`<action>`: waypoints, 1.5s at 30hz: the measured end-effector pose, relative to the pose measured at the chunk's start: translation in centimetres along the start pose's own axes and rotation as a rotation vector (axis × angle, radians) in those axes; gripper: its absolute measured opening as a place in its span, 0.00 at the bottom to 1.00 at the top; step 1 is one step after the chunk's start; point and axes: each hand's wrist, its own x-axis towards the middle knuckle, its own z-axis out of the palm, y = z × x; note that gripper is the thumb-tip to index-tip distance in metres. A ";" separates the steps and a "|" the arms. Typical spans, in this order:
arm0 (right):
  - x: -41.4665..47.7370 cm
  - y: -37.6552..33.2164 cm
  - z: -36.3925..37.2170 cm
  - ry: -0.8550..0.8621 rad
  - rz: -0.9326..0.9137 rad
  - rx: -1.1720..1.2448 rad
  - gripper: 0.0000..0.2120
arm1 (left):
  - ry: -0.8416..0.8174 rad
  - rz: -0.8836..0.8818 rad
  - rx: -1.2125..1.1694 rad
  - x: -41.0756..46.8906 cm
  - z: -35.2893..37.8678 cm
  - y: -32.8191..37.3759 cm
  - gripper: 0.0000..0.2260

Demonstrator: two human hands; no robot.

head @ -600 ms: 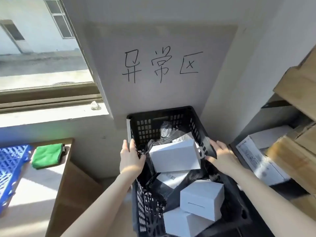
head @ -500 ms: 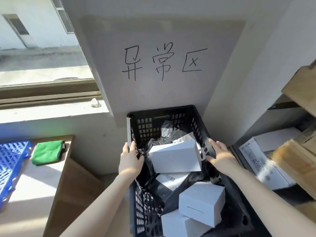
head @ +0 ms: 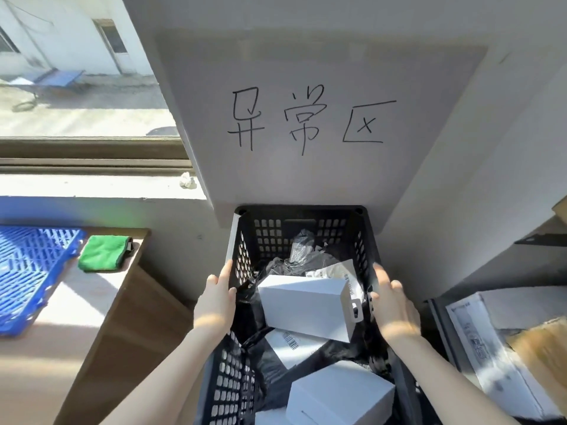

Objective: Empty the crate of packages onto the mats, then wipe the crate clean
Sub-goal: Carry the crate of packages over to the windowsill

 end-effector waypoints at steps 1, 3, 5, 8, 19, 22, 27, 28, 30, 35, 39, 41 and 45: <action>0.2 0.1 0.0 0.008 -0.001 0.034 0.26 | -0.004 0.000 0.014 0.0 -0.1 0.1 0.28; 0.1 0.2 0.4 0.016 -0.005 0.085 0.25 | -0.027 0.011 0.065 0.0 -0.5 0.1 0.29; 0.0 0.4 0.5 0.020 -0.014 0.128 0.24 | -0.036 0.008 0.095 -0.4 -0.8 0.4 0.29; -0.2 0.5 0.1 0.024 -0.050 0.125 0.25 | -0.049 -0.004 0.104 -0.7 -1.4 0.9 0.31; -3.1 -0.7 -2.4 0.030 -0.161 0.161 0.26 | 0.091 0.037 0.013 -5.6 -4.3 -2.0 0.30; -4.5 -2.0 -3.0 0.076 -0.231 0.173 0.27 | 0.140 0.036 -0.018 -7.0 -6.0 -3.7 0.29; -7.6 -5.8 -4.0 0.113 -0.355 0.180 0.26 | 0.207 0.042 -0.068 -10.1 -10.1 -7.3 0.30; -8.3 -6.7 -4.2 0.109 -0.375 0.180 0.26 | 0.224 0.046 -0.083 -10.8 -11.2 -8.1 0.30; -10.0 -8.6 -4.5 0.095 -0.413 0.196 0.25 | 0.267 0.053 -0.123 -12.3 -13.3 -10.1 0.29; -14.7 -14.1 -5.1 0.123 -0.565 0.243 0.25 | 0.375 -0.023 -0.155 -16.7 -19.0 -15.4 0.27; -18.8 -19.3 -5.1 0.127 -0.688 0.231 0.25 | 0.462 -0.083 -0.151 -20.7 -23.5 -19.8 0.26; -20.9 -22.0 -4.8 0.120 -0.748 0.224 0.24 | 0.504 -0.123 -0.147 -22.8 -25.5 -22.0 0.26; -24.9 -27.6 -3.4 0.091 -0.862 0.205 0.25 | 0.566 -0.205 -0.162 -27.0 -28.8 -26.9 0.25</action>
